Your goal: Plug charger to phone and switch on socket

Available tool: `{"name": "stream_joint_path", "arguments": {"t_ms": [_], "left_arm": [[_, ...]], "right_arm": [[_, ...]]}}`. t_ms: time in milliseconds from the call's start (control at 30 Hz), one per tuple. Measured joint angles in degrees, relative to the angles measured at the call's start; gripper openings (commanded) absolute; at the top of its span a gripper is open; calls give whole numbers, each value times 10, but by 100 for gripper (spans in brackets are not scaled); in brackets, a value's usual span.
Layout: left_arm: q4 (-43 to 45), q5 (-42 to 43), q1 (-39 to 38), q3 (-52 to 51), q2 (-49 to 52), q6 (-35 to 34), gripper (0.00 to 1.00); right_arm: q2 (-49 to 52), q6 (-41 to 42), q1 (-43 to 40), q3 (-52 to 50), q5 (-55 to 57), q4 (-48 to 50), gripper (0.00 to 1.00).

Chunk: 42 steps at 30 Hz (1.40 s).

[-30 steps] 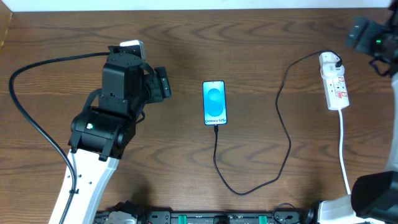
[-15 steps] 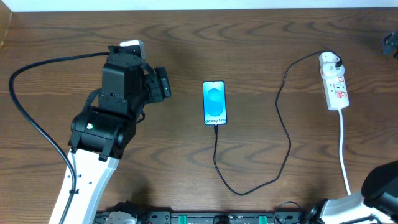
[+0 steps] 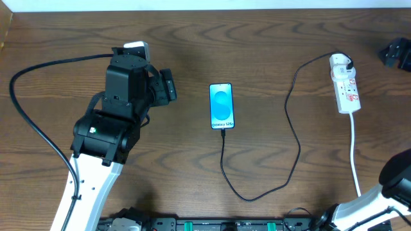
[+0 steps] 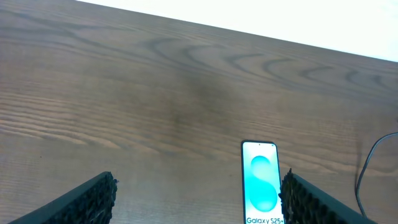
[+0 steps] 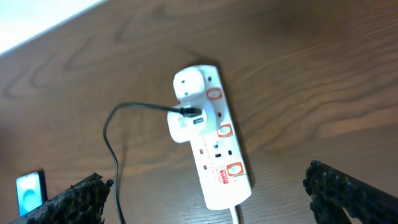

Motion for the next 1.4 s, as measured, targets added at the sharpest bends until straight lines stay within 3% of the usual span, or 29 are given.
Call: {"name": "stream_joint_path", "arguments": {"t_ms": [400, 633, 733, 767, 1400], "left_arm": [[0, 0, 0, 0, 0, 0, 84], [0, 0, 0, 0, 0, 0, 84], [0, 0, 0, 0, 0, 0, 84], [0, 0, 0, 0, 0, 0, 84], [0, 0, 0, 0, 0, 0, 84]], "right_arm": [[126, -83, 10, 0, -78, 31, 96], [174, -82, 38, 0, -96, 45, 93], [179, -82, 48, 0, -97, 50, 95], [180, -82, 52, 0, -97, 52, 99], [180, -16, 65, 0, -36, 51, 99]]}}
